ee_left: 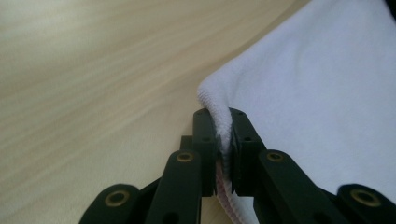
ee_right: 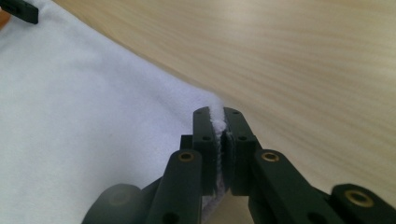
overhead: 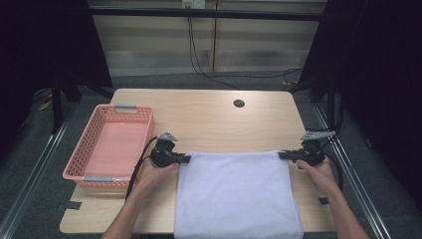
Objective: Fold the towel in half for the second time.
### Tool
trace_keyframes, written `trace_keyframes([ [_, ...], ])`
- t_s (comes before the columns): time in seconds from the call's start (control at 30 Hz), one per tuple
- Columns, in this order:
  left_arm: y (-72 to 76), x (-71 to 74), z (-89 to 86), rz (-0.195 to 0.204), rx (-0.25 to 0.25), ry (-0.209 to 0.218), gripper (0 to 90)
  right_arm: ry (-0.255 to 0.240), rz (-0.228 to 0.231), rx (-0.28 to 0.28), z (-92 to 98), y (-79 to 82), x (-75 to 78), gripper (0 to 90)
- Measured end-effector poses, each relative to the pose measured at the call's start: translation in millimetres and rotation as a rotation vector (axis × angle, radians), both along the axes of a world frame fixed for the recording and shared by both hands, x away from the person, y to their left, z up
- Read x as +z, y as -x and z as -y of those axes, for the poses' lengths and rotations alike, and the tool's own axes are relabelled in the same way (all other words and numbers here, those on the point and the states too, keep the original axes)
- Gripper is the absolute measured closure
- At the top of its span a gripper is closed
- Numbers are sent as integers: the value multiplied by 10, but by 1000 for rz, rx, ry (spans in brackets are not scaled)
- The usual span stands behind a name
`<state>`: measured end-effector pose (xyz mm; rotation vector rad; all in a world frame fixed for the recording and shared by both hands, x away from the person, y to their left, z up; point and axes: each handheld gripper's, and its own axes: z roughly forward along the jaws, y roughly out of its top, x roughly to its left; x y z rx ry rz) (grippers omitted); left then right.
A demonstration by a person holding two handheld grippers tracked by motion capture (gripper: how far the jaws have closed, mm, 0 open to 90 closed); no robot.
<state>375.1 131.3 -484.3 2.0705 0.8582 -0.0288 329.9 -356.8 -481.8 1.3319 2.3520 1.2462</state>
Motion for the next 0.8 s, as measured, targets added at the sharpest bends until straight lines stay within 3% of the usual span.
trace_keyframes([
  [0.23,-6,367,16,70,-8,34,834,-63,69,-3,70,25,251,853],
  [0.4,-125,495,-33,89,20,31,834,-80,106,-7,72,-39,396,854],
  [0.73,-406,658,-61,129,72,27,835,-82,148,-43,16,-414,629,858],
  [0.8,-484,703,-73,149,80,24,835,-87,137,-58,5,-526,671,859],
])
